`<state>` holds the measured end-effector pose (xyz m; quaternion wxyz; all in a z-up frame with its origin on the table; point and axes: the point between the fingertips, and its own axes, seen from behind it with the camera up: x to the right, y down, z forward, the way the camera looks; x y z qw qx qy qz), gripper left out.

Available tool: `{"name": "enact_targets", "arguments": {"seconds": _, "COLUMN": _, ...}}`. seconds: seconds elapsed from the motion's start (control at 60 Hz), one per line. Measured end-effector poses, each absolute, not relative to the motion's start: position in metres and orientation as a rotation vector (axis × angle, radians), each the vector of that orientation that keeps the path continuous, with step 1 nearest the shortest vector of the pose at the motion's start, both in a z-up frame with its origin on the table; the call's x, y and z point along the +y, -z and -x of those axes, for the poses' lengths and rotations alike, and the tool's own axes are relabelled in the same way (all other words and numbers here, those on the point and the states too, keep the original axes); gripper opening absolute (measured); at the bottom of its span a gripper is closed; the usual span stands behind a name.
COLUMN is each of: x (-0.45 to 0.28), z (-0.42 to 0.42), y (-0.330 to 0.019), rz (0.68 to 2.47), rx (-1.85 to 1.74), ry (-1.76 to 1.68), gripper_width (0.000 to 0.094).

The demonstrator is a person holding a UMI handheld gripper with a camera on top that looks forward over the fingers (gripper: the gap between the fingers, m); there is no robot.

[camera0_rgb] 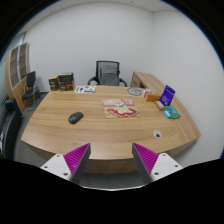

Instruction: Arrange mouse

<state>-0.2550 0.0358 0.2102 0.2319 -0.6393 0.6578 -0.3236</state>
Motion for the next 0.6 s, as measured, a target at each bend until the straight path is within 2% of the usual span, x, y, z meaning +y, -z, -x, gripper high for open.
{"name": "enact_targets", "arguments": {"seconds": 0.283, "x": 0.060, "z": 0.241, "y": -0.201, "rz": 1.725, "rx": 1.806, "ry": 0.870, "gripper_width": 0.0867}}
{"name": "enact_targets", "arguments": {"seconds": 0.6, "x": 0.145, "z": 0.216, "y": -0.173, "rz": 1.762, "rx": 1.733, "ry": 0.812, "gripper_width": 0.0866}}
